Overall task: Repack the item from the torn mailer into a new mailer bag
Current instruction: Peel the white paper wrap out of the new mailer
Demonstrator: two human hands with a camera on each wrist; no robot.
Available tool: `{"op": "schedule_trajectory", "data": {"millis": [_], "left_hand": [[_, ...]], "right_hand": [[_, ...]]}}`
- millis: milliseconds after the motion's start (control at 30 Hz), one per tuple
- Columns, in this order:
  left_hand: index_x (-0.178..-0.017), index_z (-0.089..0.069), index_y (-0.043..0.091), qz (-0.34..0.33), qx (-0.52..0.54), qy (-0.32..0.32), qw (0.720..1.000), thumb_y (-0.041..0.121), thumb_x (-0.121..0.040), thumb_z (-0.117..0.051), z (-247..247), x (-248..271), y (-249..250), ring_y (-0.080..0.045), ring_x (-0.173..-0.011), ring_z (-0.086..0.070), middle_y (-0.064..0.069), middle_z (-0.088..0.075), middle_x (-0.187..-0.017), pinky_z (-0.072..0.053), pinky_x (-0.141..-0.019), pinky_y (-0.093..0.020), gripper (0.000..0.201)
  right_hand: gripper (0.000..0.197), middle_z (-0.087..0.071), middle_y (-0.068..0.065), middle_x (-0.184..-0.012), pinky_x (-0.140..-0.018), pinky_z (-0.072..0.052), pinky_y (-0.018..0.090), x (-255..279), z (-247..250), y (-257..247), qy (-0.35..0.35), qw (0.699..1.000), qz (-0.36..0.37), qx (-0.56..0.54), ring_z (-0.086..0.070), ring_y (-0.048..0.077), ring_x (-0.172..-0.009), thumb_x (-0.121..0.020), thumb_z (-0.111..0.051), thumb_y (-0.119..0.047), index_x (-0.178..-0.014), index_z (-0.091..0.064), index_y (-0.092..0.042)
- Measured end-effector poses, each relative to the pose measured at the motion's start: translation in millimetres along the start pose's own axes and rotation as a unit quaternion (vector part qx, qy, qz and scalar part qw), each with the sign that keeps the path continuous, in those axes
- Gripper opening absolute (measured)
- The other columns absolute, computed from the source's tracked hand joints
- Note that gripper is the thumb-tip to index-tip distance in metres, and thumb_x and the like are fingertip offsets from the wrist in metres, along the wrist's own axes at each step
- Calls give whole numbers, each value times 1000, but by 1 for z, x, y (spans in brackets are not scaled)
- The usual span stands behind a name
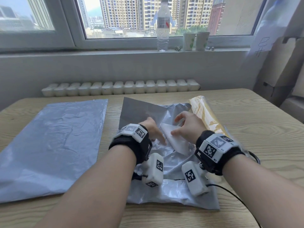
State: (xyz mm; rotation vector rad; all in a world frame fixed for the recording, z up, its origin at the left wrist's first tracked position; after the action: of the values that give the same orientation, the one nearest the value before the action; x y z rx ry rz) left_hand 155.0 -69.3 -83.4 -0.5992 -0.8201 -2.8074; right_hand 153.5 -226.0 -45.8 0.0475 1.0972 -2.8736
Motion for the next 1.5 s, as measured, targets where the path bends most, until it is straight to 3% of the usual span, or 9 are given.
{"op": "schedule_trajectory", "data": {"millis": [67,133,267,467,600,767,1167,1500], "left_hand": [[-103,-55,11,-20,20,-16,999,24,-74,-79,-1,-3,2,-19,-62,-52,-3,-58,-72,-46,-64,-28,40],[-84,-59,13,-32,9,7,999,28,-82,-71,1,-6,1,-19,-60,-53,-2,-58,-66,-48,-66,-27,19],[-86,-64,13,-38,-29,64,997,41,-77,-71,-1,-11,1,-22,-75,-56,-3,-61,-80,-45,-69,-28,30],[-104,-69,4,-28,-46,68,996,41,-75,-75,-3,-17,0,-26,-94,-66,-8,-65,-89,-44,-71,-28,48],[-104,-69,6,-19,-48,70,996,41,-75,-75,-3,-18,-3,-23,-83,-61,-5,-66,-89,-45,-70,-28,47],[-107,-67,6,-16,-52,73,996,40,-76,-75,-4,-21,-4,-25,-102,-65,-8,-70,-104,-45,-74,-29,48],[-108,-67,7,-16,-60,74,995,41,-76,-75,-5,-24,-5,-25,-102,-65,-8,-70,-107,-46,-76,-30,47],[-111,-65,7,-10,-57,75,995,42,-76,-75,-3,-21,-6,-25,-104,-64,-8,-69,-109,-46,-78,-31,51]], "right_hand": [[18,-63,-7,-83,-69,-47,27,-1,-4,5,-22,1000,-11,-12,-61,14,-82,-71,-80,-27,-85,-69,-23],[11,-66,-4,-76,-65,-47,27,-1,-7,10,-42,999,-18,-30,-62,14,-76,-73,-78,-29,-69,-69,-22],[16,-62,-2,-67,-58,-41,25,-2,-8,19,-40,997,-42,-49,-56,13,-67,-73,-77,-26,-64,-66,-18],[15,-56,-2,-62,-51,-36,23,-3,-8,20,-42,997,-45,-40,-50,10,-59,-75,-73,-21,-65,-65,-13],[14,-54,-1,-62,-51,-36,24,-3,-7,21,-35,998,-43,-35,-49,13,-60,-74,-70,-19,-64,-62,-12],[12,-56,0,-65,-53,-38,24,-4,-7,23,-30,997,-52,-38,-51,15,-63,-74,-68,-18,-65,-63,-12],[11,-60,2,-69,-53,-39,23,-3,-5,26,-22,997,-57,-42,-54,15,-65,-76,-64,-18,-68,-64,-11],[17,-58,0,-65,-55,-40,24,-3,-3,27,-17,998,-58,-34,-54,16,-65,-76,-64,-18,-60,-60,-13]]}}
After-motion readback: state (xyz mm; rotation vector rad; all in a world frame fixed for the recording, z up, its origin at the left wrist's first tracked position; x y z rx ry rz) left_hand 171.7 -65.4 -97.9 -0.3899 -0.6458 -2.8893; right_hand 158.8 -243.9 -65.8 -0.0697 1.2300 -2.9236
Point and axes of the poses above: each hand's wrist, its own x-axis away from the middle knuckle, its own z-axis out of the back of the hand, y = z × x, the point moved 9 cm from there along -x, towards the middle knuckle
